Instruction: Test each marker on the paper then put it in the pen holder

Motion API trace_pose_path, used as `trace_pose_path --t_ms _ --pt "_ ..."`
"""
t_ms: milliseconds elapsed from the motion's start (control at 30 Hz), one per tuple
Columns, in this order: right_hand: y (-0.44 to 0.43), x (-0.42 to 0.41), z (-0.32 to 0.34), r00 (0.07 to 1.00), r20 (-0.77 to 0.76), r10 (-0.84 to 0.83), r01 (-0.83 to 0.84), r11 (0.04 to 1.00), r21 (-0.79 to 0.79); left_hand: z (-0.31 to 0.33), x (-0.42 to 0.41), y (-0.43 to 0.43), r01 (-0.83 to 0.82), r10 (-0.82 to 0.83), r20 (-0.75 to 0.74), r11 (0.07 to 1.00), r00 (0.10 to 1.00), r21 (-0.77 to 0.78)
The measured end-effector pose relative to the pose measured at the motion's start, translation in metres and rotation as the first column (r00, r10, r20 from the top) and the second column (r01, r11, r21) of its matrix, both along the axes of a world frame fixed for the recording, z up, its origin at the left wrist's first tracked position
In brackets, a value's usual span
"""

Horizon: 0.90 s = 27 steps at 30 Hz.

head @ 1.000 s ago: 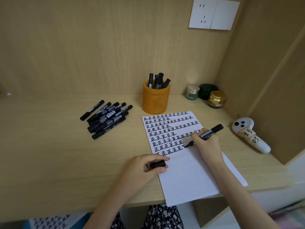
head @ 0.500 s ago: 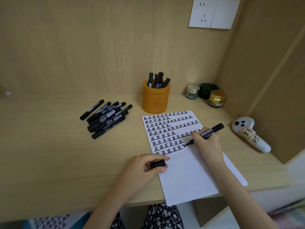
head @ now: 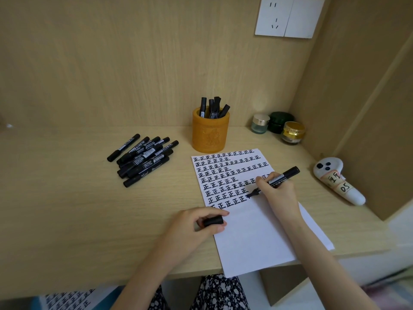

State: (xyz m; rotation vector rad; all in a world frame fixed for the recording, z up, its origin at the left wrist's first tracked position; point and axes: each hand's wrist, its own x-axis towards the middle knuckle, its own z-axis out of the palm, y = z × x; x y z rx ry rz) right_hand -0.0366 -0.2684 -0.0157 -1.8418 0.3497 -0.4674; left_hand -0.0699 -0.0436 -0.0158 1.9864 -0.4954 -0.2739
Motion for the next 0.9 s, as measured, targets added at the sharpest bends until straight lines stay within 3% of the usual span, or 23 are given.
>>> trace_pose_path --t_ms 633,900 --pt "0.0011 -0.0028 0.0017 0.999 0.021 0.045 -0.045 0.999 -0.006 -0.0008 0.0002 0.0003 0.001 -0.001 0.003 1.000 1.000 -0.004" --pt "-0.0010 -0.0011 0.0011 0.998 0.059 -0.007 0.008 1.000 -0.019 -0.0005 0.0004 0.0004 0.001 -0.001 0.015 1.000 1.000 0.000"
